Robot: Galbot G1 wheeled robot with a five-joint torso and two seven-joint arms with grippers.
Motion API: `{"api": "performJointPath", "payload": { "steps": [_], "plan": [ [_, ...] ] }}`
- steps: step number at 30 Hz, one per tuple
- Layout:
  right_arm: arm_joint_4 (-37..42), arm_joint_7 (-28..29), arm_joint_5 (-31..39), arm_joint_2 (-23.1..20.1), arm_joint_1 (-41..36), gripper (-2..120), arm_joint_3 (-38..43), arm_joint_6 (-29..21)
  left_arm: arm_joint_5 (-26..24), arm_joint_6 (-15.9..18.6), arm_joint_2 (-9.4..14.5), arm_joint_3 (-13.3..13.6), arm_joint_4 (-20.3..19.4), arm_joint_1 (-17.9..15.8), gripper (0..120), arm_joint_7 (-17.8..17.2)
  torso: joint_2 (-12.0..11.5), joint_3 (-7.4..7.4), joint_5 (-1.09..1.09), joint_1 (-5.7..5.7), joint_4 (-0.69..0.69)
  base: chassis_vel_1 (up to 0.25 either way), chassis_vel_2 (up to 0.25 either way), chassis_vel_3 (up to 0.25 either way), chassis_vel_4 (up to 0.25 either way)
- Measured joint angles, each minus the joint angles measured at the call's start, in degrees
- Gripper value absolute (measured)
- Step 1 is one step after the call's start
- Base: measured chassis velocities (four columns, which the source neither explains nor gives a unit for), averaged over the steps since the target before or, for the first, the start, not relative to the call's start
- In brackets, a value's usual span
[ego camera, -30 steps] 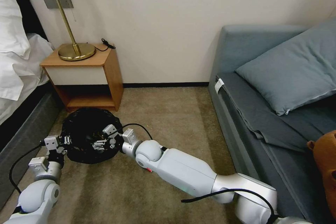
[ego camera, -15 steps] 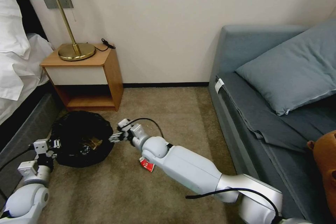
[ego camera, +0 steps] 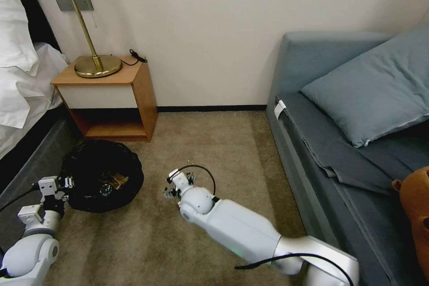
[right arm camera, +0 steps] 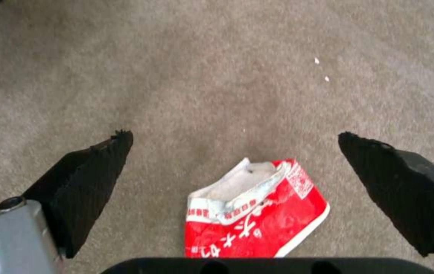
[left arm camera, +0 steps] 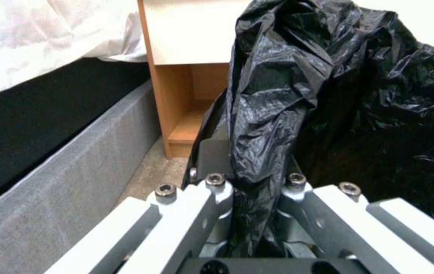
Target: Pick up the trash bin, then pick up the garbage on the floor and place it into the trash bin.
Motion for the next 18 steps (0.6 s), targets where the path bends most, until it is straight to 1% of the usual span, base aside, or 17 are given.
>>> {"api": "performJointPath", "payload": {
  "steps": [6,9,12,15,18],
  "plan": [
    [-2.5,1.1,-1.5,1.4,-0.8,100,-0.1,0.6,0.2,0.0,-0.1,0.2,0.1,0.1,4,0.0,0.0,0.00,0.00,0.00,0.01,0.000,0.000,0.000,0.000],
    [-4.6,0.8,-2.7,1.9,-1.3,100,0.2,1.9,0.2,0.0,-0.2,0.3,0.3,0.0,4,0.0,0.0,0.00,0.00,0.00,0.00,0.000,0.000,0.000,0.000],
    [-6.2,-0.4,-3.6,2.1,-1.7,100,0.8,3.0,0.2,0.0,-0.2,0.3,0.3,0.0,4,0.0,0.0,0.00,0.00,0.00,-0.01,0.000,0.000,0.000,0.000],
    [-9.2,-2.8,-5.3,2.4,-2.1,100,1.8,5.3,0.2,0.0,-0.2,0.3,0.3,0.0,4,0.0,0.0,0.00,0.00,0.00,0.00,0.000,0.000,0.000,0.000],
    [-10.3,-4.1,-6.0,2.4,-2.3,100,2.4,6.1,0.3,0.0,-0.2,0.4,0.2,0.1,4,0.0,0.0,0.00,0.00,0.00,0.00,0.000,0.000,0.000,0.000]
  ]
}}
